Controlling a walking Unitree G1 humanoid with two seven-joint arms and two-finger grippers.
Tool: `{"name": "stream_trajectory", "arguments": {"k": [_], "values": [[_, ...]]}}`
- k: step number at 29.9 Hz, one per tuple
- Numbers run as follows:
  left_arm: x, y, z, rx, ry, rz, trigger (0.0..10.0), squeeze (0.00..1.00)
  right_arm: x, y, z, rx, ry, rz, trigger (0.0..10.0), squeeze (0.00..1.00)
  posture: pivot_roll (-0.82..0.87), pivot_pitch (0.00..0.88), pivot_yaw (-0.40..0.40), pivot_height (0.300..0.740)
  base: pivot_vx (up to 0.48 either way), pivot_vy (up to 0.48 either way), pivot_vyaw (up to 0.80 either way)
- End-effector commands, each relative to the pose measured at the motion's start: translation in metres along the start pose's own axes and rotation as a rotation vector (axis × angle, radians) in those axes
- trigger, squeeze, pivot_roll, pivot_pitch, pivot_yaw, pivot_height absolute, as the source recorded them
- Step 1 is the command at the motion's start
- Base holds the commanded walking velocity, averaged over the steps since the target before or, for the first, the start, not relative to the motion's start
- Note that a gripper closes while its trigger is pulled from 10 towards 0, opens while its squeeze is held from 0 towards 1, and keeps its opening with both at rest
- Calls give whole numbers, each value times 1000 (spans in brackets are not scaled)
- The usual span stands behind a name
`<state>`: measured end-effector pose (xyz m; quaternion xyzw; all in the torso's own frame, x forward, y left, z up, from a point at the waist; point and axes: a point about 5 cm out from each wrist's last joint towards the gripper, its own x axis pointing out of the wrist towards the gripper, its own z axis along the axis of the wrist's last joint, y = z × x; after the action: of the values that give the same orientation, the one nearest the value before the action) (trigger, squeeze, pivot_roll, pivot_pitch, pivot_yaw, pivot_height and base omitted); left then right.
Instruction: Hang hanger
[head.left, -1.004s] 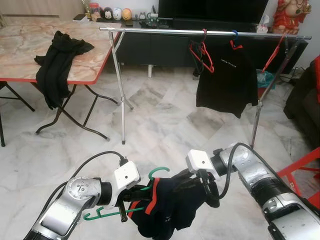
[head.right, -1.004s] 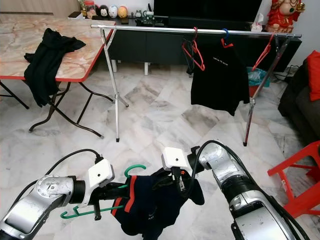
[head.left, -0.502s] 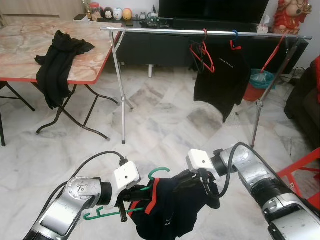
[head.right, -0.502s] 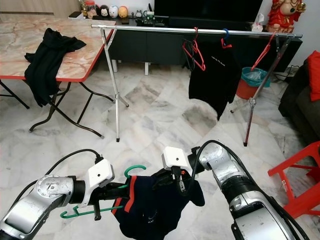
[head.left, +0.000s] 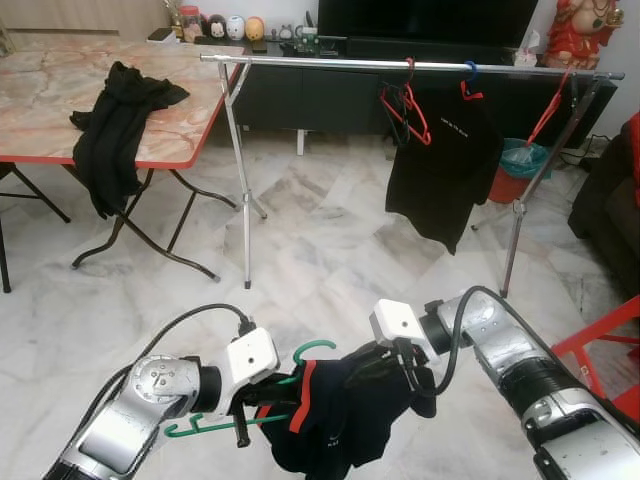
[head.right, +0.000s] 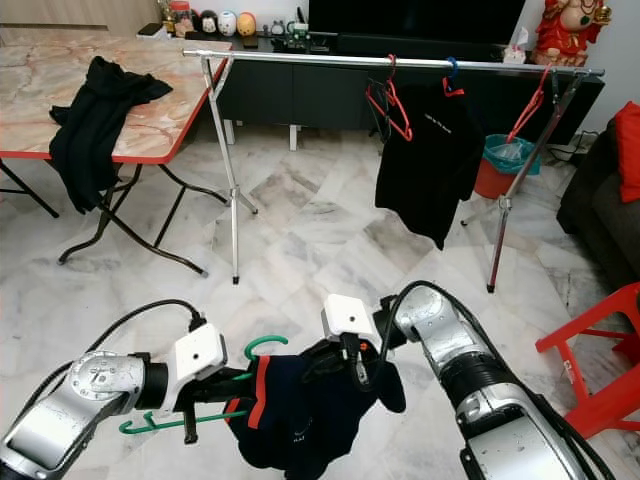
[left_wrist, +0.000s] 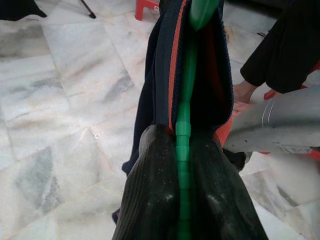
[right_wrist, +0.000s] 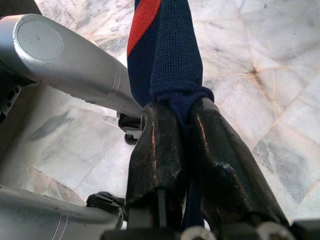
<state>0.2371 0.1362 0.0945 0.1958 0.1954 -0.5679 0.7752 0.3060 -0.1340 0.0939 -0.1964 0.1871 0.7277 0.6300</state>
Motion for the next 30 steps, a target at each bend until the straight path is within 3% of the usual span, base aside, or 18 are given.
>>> {"name": "stream_trajectory", "arguments": {"k": [1, 2, 3, 5, 6, 10, 11, 12, 13, 15, 16, 30], "values": [[-3, 0, -20, -35, 106, 24, 0, 0, -7, -6, 15, -63, -49, -23, 0, 0, 89, 0, -76, 740, 0, 0, 0], [-3, 1, -18, -35, 97, 26, 0, 0, -6, -6, 15, -66, -45, -27, 0, 0, 89, 0, -76, 740, 0, 0, 0], [-2, 1, -16, -39, 78, 32, 0, 0, -5, -6, 14, -71, -33, -35, 7686, 0, 89, 0, -76, 740, 0, 0, 0], [-2, 2, -14, -45, 66, 38, 0, 0, -4, -7, 13, -74, -22, -41, 7686, 0, 89, 0, -76, 740, 0, 0, 0], [-2, 2, -13, -46, 61, 36, 0, 0, -3, -7, 13, -73, -20, -43, 10000, 0, 90, 0, -77, 740, 0, 0, 0], [-2, 2, -11, -46, 48, 28, 0, 0, -2, -5, 13, -61, -28, -21, 10000, 24, 91, 0, -77, 740, 0, 0, 0], [-2, 2, -10, -47, 45, 27, 0, 0, -3, -5, 14, -61, -32, -21, 10000, 561, 91, 0, -77, 740, 0, 0, 0], [-2, 2, -10, -47, 44, 27, 0, 0, -3, -6, 14, -61, -33, -24, 10000, 561, 91, 0, -77, 740, 0, 0, 0], [-2, 2, -10, -47, 44, 27, 0, 0, -3, -6, 14, -62, -34, -30, 10000, 1000, 91, 0, -77, 740, 0, 0, 0], [-2, 1, -10, -48, 42, 25, 0, 0, -3, -7, 14, -66, -32, -30, 10000, 1000, 91, 0, -77, 740, 0, 0, 0], [-2, 1, -10, -48, 41, 25, 0, 0, -3, -7, 14, -71, -31, -33, 10000, 0, 91, 0, -77, 740, 0, 0, 0], [-1, 1, -10, -51, 41, 22, 0, 0, -2, -3, 8, -71, 13, -8, 10000, 0, 91, 0, -77, 740, 0, 0, 0]]}}
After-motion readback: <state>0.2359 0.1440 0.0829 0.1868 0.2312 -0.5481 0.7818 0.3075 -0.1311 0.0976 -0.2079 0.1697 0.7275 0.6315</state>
